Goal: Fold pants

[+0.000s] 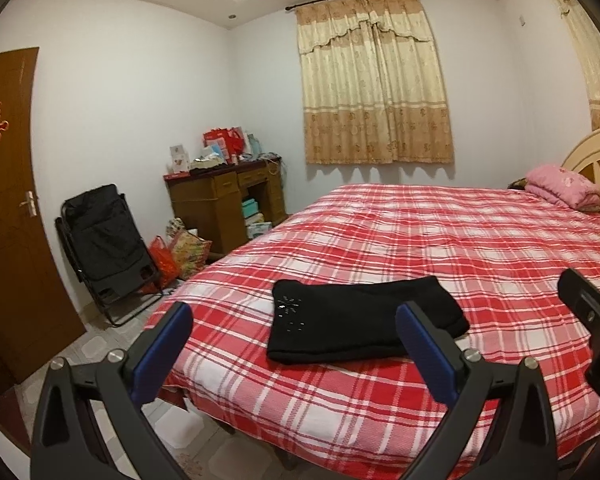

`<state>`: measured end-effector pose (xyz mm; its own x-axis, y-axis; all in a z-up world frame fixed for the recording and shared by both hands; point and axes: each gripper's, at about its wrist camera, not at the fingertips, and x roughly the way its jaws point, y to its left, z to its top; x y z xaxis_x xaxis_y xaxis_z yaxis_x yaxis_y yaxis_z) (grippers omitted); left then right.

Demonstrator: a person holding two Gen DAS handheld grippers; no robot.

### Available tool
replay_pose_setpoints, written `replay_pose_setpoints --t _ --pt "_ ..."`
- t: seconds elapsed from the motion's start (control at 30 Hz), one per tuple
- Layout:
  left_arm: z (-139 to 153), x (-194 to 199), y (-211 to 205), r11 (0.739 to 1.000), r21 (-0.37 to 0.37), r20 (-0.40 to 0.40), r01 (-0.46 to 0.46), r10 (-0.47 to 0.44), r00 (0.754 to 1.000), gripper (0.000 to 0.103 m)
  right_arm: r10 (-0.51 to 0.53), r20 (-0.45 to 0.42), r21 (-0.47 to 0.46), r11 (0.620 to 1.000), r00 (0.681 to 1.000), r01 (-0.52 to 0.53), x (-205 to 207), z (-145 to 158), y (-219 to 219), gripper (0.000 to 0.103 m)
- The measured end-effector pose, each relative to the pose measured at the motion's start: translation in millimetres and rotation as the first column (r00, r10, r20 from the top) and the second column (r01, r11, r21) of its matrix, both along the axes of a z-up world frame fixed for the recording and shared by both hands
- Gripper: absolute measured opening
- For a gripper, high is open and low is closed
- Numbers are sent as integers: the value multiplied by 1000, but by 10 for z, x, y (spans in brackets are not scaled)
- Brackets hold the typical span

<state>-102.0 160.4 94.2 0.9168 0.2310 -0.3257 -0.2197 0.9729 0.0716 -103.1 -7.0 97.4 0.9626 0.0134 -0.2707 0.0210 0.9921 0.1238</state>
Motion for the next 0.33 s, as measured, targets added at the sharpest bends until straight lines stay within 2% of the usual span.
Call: replay_pose_setpoints --t 0.1,0.33 --pt "-15 11 13 1000 -25 -3 14 -14 1000 103 2 -2 0 1000 1000 -2 1 4 3 91" --pt "-27 29 -5 1000 -4 -10 5 -5 1000 103 4 -9 3 1000 1000 -4 12 2 15 91"
